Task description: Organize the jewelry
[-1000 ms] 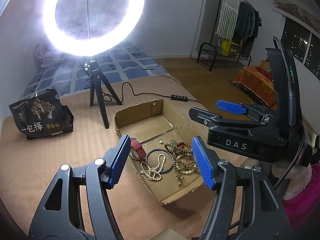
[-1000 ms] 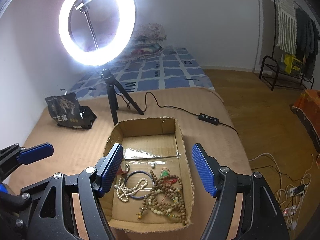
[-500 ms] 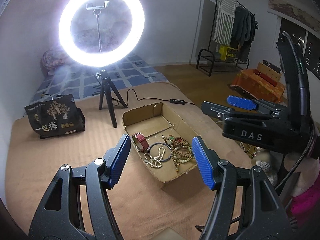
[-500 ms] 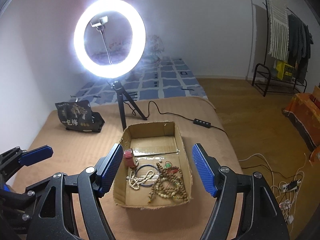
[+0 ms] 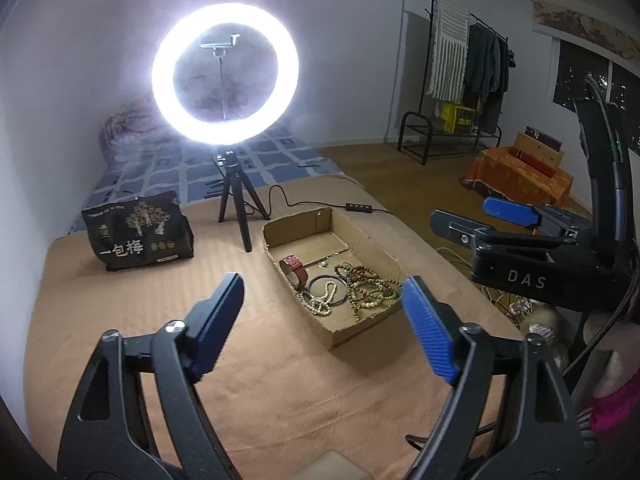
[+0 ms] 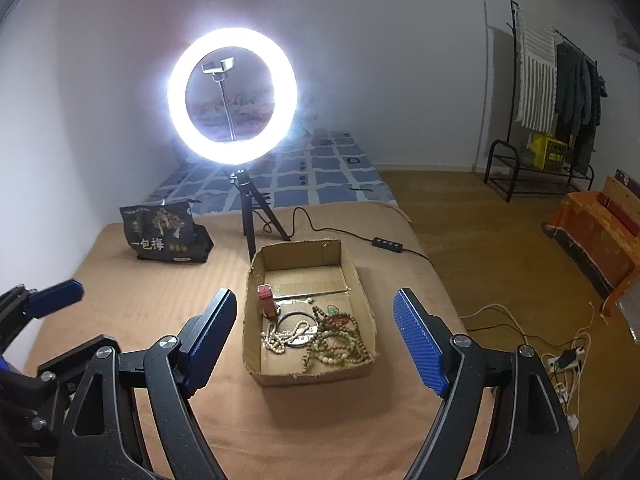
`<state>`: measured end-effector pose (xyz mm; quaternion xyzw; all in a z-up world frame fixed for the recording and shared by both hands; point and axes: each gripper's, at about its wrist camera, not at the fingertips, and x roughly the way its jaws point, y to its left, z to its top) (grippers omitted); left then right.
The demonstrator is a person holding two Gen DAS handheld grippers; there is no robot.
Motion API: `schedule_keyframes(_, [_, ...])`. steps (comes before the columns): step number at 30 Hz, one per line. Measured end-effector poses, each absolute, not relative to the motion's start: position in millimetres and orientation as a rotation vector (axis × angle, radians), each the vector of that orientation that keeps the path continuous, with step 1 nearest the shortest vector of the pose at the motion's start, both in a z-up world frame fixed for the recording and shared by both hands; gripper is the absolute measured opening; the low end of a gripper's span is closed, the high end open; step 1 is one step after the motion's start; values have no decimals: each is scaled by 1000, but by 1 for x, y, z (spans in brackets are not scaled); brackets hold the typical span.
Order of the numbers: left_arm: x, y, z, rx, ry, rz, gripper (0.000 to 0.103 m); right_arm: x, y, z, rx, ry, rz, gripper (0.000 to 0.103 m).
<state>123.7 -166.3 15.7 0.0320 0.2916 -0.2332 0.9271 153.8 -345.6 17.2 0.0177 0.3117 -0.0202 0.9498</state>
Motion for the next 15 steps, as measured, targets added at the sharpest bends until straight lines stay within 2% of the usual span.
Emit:
schedule_keyframes(13, [95, -148, 5, 88, 594, -428, 87, 121, -337, 11, 28, 589, -56, 81])
schedule_keyframes(15, [91, -146, 4, 87, 588, -417, 94, 118, -336, 9, 26, 587, -57, 81])
